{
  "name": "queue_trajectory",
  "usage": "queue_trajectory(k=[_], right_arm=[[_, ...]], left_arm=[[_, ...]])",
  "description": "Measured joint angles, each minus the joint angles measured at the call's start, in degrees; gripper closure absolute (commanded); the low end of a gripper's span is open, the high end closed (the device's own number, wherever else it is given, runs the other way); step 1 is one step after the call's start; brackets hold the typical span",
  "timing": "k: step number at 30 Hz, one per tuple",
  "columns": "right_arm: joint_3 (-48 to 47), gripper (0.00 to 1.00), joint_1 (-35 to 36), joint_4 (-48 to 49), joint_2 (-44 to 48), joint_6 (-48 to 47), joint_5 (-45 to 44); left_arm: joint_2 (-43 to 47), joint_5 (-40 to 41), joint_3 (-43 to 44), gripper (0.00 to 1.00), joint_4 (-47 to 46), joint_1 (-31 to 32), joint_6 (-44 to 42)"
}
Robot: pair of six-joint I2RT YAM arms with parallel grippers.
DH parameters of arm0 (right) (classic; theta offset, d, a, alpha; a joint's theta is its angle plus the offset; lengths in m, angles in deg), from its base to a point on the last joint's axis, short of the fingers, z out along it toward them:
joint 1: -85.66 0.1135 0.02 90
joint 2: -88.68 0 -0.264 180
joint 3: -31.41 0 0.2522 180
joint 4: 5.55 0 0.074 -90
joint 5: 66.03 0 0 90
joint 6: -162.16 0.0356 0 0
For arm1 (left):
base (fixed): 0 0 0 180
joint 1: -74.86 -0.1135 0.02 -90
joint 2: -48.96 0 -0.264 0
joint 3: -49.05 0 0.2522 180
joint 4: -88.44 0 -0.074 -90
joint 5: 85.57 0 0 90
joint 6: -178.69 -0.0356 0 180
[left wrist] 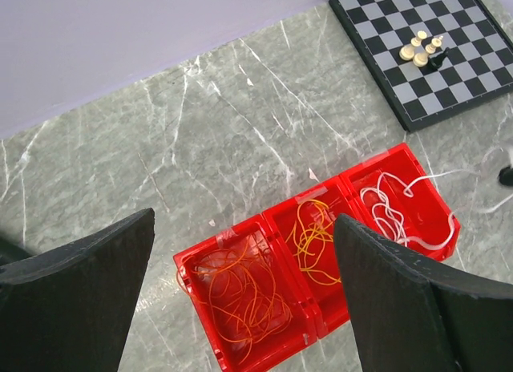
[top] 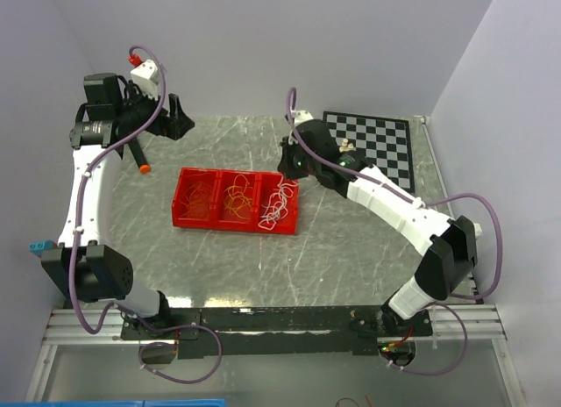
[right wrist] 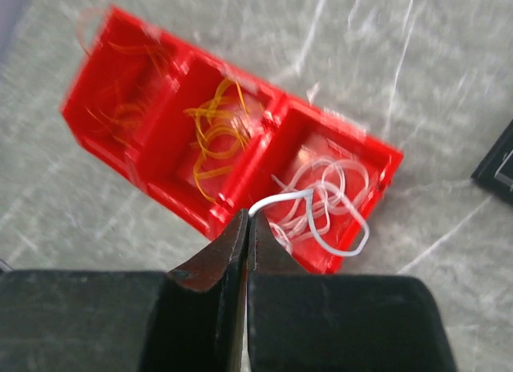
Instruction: Untangle the cables
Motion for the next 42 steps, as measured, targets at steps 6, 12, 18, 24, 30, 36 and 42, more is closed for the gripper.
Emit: queue_trajectory(k=[6,12,18,24,30,36,42], right_arm=[[3.63,1.0,0.0,1.95,-3.02,0.22,0.46],[3.82,1.0,0.02,4.28,-8.33,0.24,-0.24],[3.56,1.0,0.02,5.9,-14.32,0.63,0.74],[1.18,1.0,0.02,5.86,-20.98,1.16,2.75],[-2.86,1.0,0.02,5.25,-24.46,1.44,3.02],[-7.52,0.84,0.02,3.78,-25.75,1.57,2.84],[-8.15,0.54,0.0,3.06,-25.75,2.64,2.49]], left_arm=[[0.0,0.0,-0.59,0.03,-0.59,-0.24,0.55],[0.0,0.26,-0.92,0.03,-1.9,-0.61,1.81],[-0.13,-0.09,-1.03,0.03,-2.6,-2.14,4.39],[-1.01,-0.98,-1.01,0.03,-3.15,-3.67,5.88],[-1.01,-1.33,-1.18,0.03,-3.61,-3.72,5.9],[-1.01,-1.31,-1.6,0.03,-4.02,-3.72,5.9],[-1.01,-1.2,-3.17,0.03,-4.87,-3.72,5.84]])
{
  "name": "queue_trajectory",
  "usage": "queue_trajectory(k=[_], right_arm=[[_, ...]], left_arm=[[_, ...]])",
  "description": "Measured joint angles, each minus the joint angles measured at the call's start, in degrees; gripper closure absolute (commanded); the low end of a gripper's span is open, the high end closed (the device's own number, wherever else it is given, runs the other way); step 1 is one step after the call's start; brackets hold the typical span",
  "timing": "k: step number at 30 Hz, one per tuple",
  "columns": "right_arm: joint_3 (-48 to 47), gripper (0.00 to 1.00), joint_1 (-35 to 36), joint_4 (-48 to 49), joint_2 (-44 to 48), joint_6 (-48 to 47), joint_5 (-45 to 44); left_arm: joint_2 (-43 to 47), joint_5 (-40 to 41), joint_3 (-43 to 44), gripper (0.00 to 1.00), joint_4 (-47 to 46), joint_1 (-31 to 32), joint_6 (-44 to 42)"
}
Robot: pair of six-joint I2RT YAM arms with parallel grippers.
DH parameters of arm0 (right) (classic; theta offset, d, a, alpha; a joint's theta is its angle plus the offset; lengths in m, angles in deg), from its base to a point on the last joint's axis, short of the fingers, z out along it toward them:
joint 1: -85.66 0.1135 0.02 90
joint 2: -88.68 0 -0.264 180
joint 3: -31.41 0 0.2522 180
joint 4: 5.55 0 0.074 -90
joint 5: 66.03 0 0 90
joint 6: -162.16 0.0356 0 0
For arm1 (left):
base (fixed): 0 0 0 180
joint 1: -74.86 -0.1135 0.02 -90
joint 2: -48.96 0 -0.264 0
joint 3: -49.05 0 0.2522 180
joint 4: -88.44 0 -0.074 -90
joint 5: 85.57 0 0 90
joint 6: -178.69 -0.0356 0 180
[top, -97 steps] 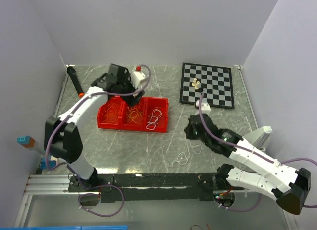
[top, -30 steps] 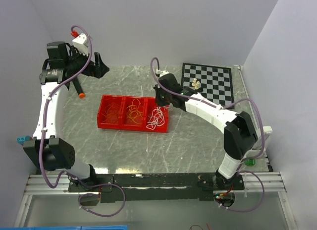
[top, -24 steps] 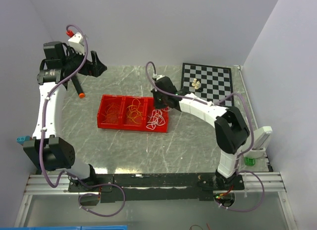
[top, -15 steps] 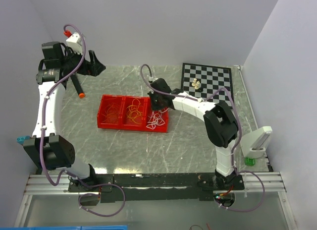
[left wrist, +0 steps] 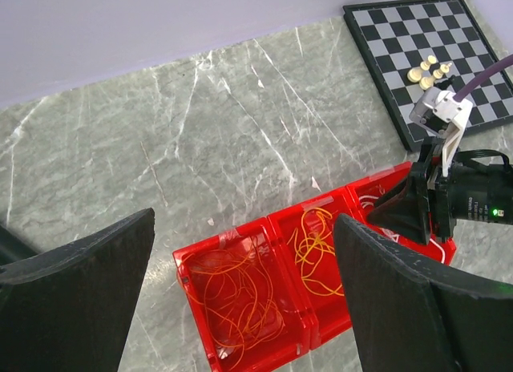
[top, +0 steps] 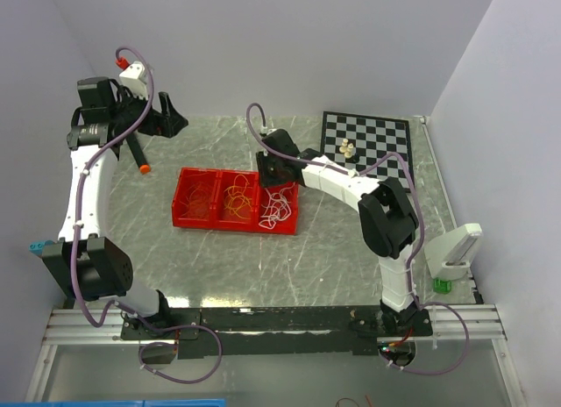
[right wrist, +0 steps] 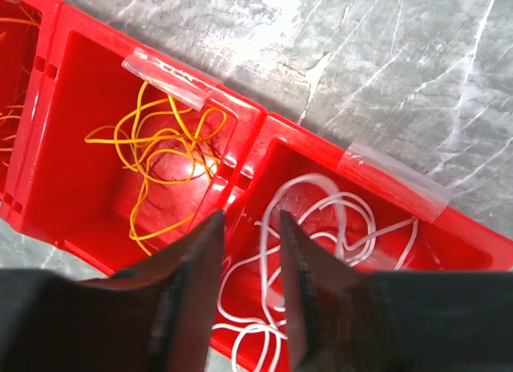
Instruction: Untangle the cables
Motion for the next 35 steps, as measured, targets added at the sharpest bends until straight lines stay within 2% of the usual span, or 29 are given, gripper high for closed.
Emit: queue_trajectory(k=[2,12,13,16,19,26,35], right_arm=[[0.0,0.51,0.0,-0.11,0.02,0.39,0.07],[1.33,0.5,-0.87,-0.48,2.49,0.85,1.68],[2.1,0.46,-1.01,-0.42,3.63,1.01,2.05],[5.49,0.0,-1.51,0.04,8.63,1.66,3.32],[10.58,0.0,-2.21,0.74,17.25,1.86,4.68],[17.57,0.0,-3.5,0.02,30.62,1.99,4.33],[33.55,0.0,-4.0,-2.4,48.37,3.41,1.27]], left_arm=[[0.02,0.09,-0.13,0.03,0.02,0.0,-0.02],[0.02,1.36,-0.31,0.03,-0.04,0.0,-1.05],[0.02,1.64,-0.48,0.04,-0.13,0.0,-1.07],[0.0,2.51,-0.79,0.03,-0.07,0.0,-1.11],[-0.17,2.82,-0.63,0.03,0.5,0.0,-1.11],[-2.27,4.85,-0.87,0.03,1.92,0.0,-1.53],[0.02,5.6,-12.72,0.03,2.43,-0.02,-4.13]])
